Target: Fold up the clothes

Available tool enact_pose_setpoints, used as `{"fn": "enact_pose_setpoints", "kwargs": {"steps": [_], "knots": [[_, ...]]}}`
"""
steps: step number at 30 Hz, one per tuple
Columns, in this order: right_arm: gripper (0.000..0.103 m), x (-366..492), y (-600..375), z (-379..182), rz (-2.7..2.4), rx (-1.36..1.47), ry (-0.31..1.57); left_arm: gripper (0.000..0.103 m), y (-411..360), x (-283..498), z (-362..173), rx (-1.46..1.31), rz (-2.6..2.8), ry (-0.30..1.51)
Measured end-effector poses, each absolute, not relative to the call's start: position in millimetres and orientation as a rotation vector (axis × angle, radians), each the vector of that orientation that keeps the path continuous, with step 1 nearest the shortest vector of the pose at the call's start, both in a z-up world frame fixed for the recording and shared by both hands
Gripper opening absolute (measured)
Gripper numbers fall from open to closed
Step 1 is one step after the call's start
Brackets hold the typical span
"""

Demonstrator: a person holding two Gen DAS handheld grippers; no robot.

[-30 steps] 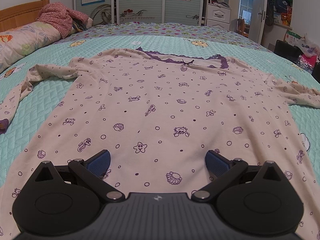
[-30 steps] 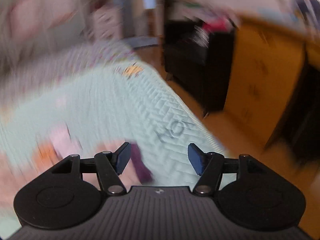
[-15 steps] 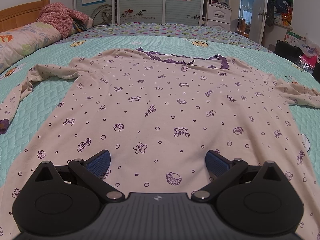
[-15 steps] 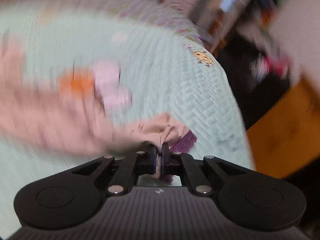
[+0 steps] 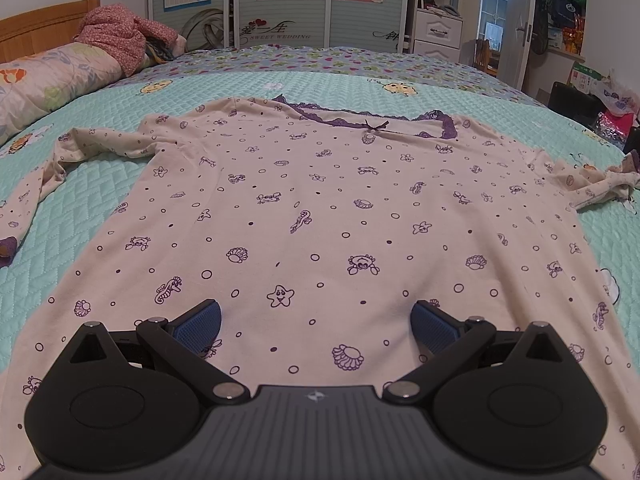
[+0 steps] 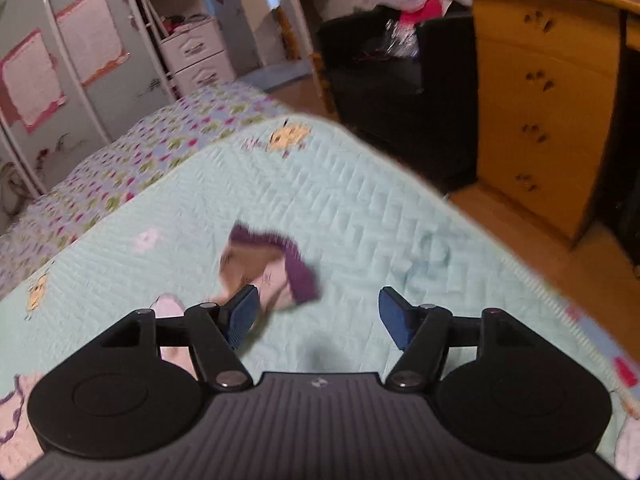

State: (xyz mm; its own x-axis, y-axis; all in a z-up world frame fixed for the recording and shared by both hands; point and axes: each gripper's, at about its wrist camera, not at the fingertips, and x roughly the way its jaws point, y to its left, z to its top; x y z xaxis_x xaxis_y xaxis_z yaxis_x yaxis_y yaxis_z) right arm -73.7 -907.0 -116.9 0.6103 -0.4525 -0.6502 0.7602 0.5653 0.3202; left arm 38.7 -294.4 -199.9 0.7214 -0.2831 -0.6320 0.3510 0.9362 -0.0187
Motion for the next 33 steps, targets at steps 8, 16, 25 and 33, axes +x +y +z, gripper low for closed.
{"fn": "enact_pose_setpoints", "kwargs": {"steps": [8, 16, 25, 33], "knots": [[0.067, -32.6, -929.1, -158.0, -0.757, 0.844, 0.434, 0.103, -294.6, 39.0, -200.8, 0.105, -0.348, 0.677], [0.006, -2.6, -922.3, -164.5, -0.661, 0.742, 0.481, 0.103, -295.6, 39.5, -200.9, 0.102, -0.339, 0.674], [0.005, -108.3, -908.7, -73.3, -0.734, 0.825, 0.504, 0.103, -295.7, 38.9, -200.4, 0.101, -0.338, 0.674], [0.008, -153.9, -920.3, -138.7, -0.888, 0.851, 0.868, 0.103, -295.5, 39.6, -200.4, 0.105, -0.339, 0.677]]}}
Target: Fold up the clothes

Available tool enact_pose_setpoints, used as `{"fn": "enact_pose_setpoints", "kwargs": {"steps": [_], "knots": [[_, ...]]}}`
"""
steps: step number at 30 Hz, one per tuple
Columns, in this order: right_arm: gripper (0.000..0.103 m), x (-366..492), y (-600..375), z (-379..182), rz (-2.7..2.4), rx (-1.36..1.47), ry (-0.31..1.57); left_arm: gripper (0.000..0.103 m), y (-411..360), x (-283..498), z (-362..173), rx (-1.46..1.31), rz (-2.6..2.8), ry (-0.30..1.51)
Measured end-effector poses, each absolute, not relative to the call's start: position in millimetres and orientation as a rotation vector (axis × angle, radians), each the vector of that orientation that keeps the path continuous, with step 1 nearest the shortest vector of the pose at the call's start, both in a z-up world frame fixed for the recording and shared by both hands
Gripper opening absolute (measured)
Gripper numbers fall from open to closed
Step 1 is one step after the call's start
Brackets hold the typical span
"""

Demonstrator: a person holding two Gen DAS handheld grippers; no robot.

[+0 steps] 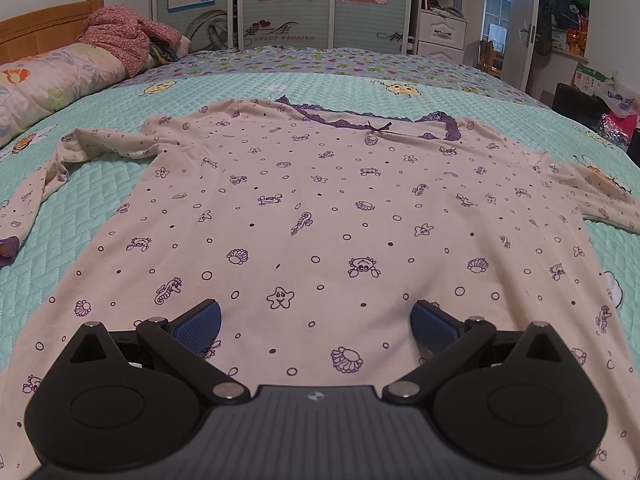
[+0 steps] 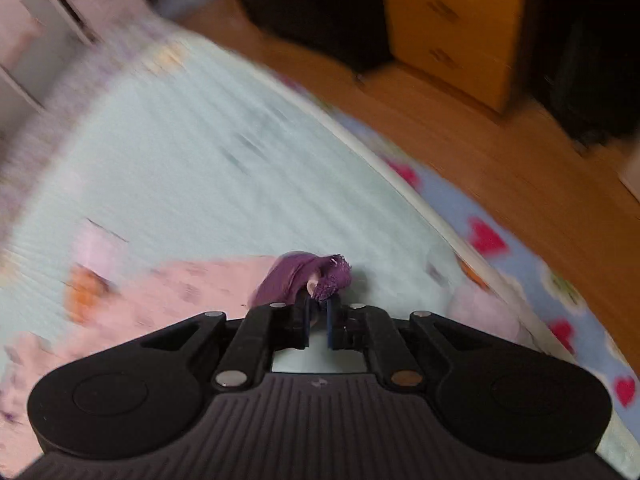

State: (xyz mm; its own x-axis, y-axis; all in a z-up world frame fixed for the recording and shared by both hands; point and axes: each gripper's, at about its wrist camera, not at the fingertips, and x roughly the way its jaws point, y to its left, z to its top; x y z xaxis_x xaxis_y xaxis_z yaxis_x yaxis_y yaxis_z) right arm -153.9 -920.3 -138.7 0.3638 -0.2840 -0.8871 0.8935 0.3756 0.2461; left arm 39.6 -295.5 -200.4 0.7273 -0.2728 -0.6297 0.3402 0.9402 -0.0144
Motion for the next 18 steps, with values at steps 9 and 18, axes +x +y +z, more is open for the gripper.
{"fn": "enact_pose_setpoints", "kwargs": {"steps": [9, 18], "knots": [[0.072, -140.4, -916.4, -92.5, -1.123, 0.564, 0.754, 0.103, -295.9, 39.4, -200.7, 0.103, -0.338, 0.676], [0.05, -116.8, -901.2, -111.4, -0.604, 0.488, 0.829, 0.103, -295.7, 39.5, -200.6, 0.106, -0.337, 0.676]]}}
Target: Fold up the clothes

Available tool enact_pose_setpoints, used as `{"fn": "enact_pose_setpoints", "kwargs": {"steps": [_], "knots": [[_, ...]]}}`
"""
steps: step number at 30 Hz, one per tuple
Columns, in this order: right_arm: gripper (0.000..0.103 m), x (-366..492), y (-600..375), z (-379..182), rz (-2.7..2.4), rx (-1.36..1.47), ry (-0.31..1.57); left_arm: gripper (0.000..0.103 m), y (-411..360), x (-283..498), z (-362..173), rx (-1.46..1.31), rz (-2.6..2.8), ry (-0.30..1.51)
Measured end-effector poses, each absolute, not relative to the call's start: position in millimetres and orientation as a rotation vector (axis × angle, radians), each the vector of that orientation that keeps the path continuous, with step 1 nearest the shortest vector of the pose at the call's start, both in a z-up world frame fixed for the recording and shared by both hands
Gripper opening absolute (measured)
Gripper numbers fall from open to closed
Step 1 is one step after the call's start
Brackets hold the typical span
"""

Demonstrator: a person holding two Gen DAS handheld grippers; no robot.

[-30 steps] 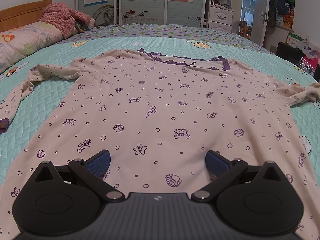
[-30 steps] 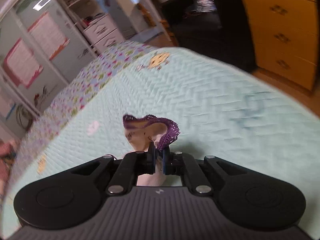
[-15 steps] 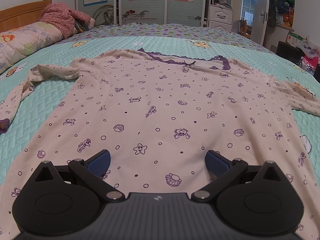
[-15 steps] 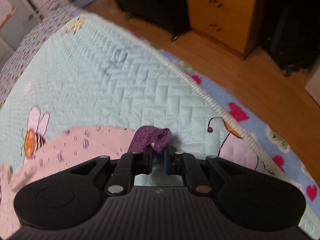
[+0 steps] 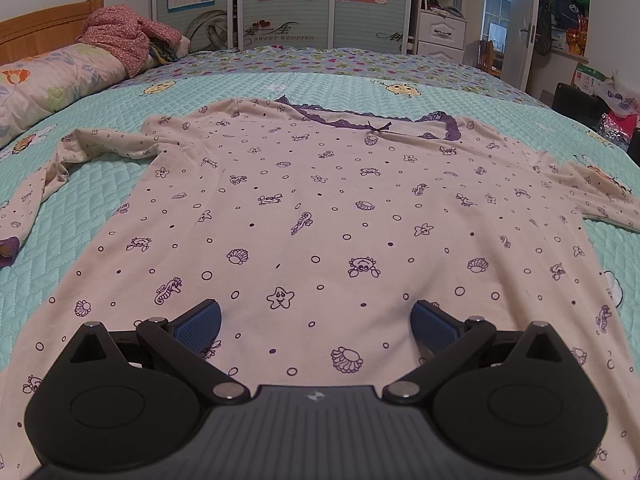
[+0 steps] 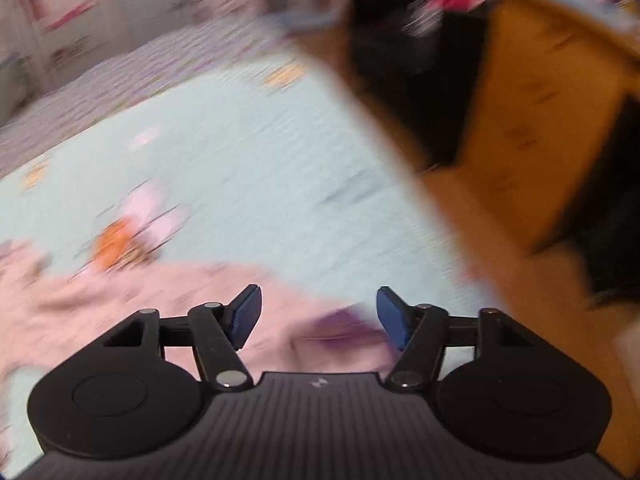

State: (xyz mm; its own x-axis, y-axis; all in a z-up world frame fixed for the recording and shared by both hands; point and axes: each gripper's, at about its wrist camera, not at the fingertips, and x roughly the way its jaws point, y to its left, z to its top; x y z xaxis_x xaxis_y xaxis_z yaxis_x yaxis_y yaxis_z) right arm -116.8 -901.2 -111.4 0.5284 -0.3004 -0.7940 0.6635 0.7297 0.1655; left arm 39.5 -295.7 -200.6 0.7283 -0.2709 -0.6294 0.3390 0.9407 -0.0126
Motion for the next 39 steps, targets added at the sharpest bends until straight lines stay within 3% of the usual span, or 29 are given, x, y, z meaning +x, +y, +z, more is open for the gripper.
{"fn": "enact_pose_setpoints", "kwargs": {"steps": [1, 7, 11, 14, 16, 17, 18, 20, 23, 26, 27, 30, 33, 36, 39], "knots": [[0.047, -112.9, -905.6, -115.5, -0.623, 0.501, 0.822, 0.103, -295.9, 39.6, -200.6, 0.106, -0.336, 0.676], [0.048, -104.9, -921.7, -116.5, -1.184, 0.18, 0.787, 0.103, -296.2, 40.0, -201.0, 0.106, -0.336, 0.676], [0.048, -114.0, -906.9, -100.2, -0.837, 0.36, 0.669, 0.103, -296.0, 39.8, -201.0, 0.106, -0.336, 0.676], [0.049, -105.9, -907.8, -115.0, -0.517, 0.576, 0.755, 0.103, -296.1, 39.5, -201.0, 0.107, -0.336, 0.676], [0.046, -96.3, -919.0, -138.7, -0.605, 0.542, 0.892, 0.103, -296.1, 39.6, -200.9, 0.106, -0.337, 0.676], [0.015, -96.4, -925.9, -144.8, -0.707, 0.501, 0.906, 0.103, -296.0, 39.7, -200.8, 0.106, -0.337, 0.676], [0.0, -103.4, -932.3, -141.5, -0.851, 0.451, 0.834, 0.103, -296.0, 39.6, -200.7, 0.106, -0.336, 0.676], [0.008, -116.2, -942.9, -134.5, -1.087, 0.356, 0.687, 0.103, -296.0, 39.5, -200.7, 0.105, -0.337, 0.676], [0.008, -116.9, -940.2, -123.0, -1.032, 0.376, 0.615, 0.103, -295.8, 39.2, -200.5, 0.102, -0.338, 0.676], [0.01, -103.5, -912.8, -108.9, -0.809, 0.383, 0.642, 0.103, -295.5, 38.8, -200.5, 0.1, -0.339, 0.675], [0.017, -100.3, -903.7, -108.7, -0.731, 0.417, 0.673, 0.103, -295.3, 38.7, -200.5, 0.099, -0.339, 0.675], [0.025, -91.8, -901.8, -123.5, -0.678, 0.484, 0.773, 0.103, -295.3, 38.6, -200.5, 0.099, -0.34, 0.675], [0.02, -83.7, -923.0, -144.5, -0.845, 0.455, 0.871, 0.103, -295.4, 38.6, -200.5, 0.098, -0.34, 0.675], [0.025, -82.1, -928.5, -137.1, -1.178, 0.302, 0.802, 0.103, -295.3, 38.7, -200.3, 0.098, -0.34, 0.675], [0.029, -48.5, -877.1, -117.6, -1.016, 0.229, 0.69, 0.103, -294.9, 38.8, -200.3, 0.097, -0.34, 0.674]]}}
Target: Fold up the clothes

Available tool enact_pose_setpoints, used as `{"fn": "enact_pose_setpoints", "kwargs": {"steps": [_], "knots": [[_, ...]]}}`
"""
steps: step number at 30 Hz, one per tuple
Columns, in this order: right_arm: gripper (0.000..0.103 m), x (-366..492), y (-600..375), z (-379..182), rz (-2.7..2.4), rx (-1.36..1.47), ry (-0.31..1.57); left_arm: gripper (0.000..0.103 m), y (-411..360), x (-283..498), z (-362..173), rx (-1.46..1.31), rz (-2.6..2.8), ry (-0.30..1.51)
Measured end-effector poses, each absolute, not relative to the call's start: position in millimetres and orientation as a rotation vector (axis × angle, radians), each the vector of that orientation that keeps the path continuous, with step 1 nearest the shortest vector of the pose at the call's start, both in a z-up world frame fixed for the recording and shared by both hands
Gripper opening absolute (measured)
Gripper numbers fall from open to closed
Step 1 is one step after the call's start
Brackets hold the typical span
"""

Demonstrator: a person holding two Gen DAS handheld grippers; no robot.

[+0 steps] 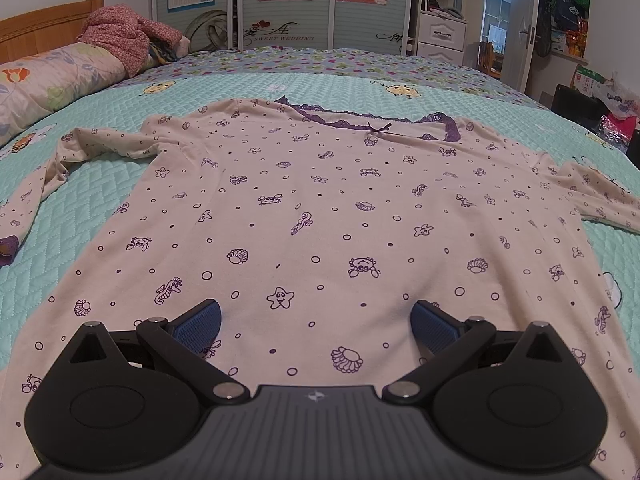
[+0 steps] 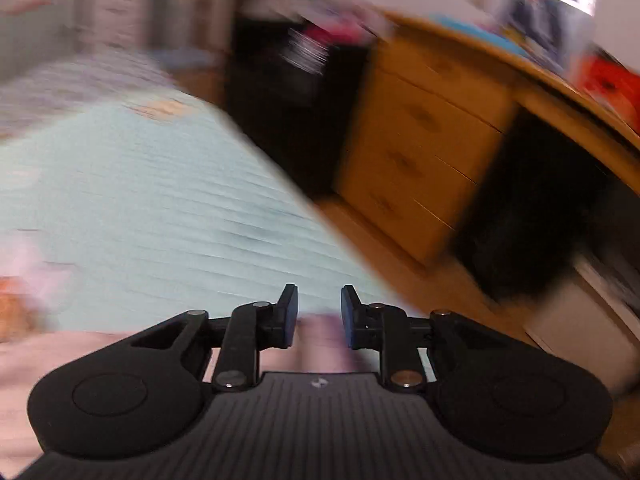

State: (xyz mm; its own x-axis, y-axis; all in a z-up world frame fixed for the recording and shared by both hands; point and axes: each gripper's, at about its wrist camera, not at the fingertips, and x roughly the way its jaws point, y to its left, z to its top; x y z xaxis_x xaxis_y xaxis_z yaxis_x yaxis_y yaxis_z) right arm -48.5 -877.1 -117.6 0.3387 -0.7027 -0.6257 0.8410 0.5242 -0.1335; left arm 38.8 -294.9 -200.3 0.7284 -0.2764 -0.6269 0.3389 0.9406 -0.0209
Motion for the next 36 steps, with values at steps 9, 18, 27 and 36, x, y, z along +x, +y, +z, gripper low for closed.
{"fn": "enact_pose_setpoints", "kwargs": {"steps": [9, 18, 27, 36], "knots": [[0.042, 111.3, -766.9, -124.2, -0.232, 0.272, 0.785, 0.103, -291.8, 39.4, -200.6, 0.083, -0.349, 0.673], [0.054, 91.8, -761.2, -146.1, -0.222, 0.214, 0.82, 0.103, -289.6, 39.5, -200.2, 0.067, -0.36, 0.671], [0.02, 93.4, -754.7, -167.1, -0.057, 0.246, 0.838, 0.103, -290.2, 39.9, -200.2, 0.072, -0.357, 0.67], [0.001, 75.4, -757.1, -159.5, -0.327, 0.306, 0.886, 0.103, -289.4, 39.2, -200.0, 0.067, -0.36, 0.67]]}}
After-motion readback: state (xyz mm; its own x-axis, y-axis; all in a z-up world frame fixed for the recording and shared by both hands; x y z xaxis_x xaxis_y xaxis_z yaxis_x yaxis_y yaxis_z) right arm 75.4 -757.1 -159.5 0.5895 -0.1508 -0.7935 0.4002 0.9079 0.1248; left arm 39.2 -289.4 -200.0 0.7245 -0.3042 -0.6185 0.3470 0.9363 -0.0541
